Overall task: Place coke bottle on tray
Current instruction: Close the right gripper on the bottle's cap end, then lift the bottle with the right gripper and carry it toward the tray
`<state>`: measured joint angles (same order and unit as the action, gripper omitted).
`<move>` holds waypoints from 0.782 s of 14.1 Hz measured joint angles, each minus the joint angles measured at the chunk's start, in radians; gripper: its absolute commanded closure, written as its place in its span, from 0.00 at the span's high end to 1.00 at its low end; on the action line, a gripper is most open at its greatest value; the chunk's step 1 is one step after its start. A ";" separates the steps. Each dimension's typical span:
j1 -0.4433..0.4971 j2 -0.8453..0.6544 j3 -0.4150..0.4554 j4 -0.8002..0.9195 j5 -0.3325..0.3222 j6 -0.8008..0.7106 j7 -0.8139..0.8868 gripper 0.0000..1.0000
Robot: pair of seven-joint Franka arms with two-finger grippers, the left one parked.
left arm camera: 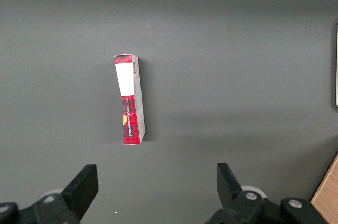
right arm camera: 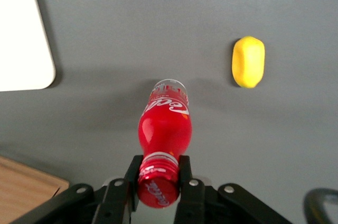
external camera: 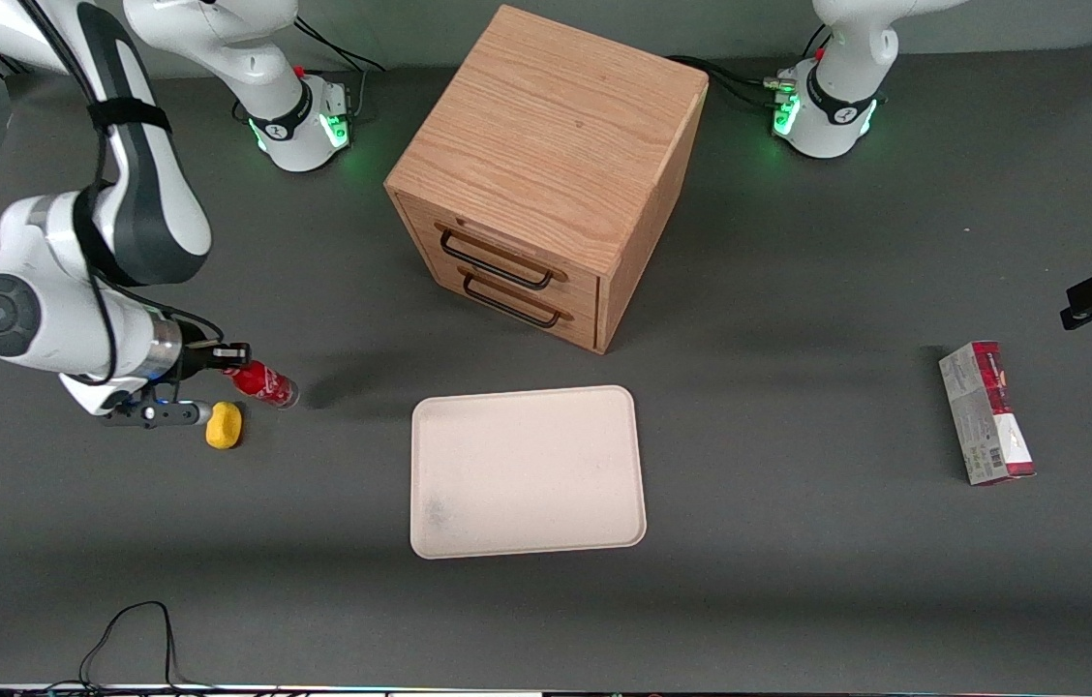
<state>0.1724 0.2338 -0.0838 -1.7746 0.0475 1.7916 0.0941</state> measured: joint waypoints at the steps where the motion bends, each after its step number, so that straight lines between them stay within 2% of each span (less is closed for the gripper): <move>1: 0.000 -0.001 0.000 0.045 0.000 -0.053 0.000 0.00; 8: -0.017 0.013 -0.001 0.370 0.000 -0.435 0.000 0.00; 11: -0.019 0.055 -0.001 0.478 0.000 -0.511 0.003 0.00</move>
<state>0.1532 0.2893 -0.0849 -1.2969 0.0476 1.2803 0.0973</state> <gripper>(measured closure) 0.687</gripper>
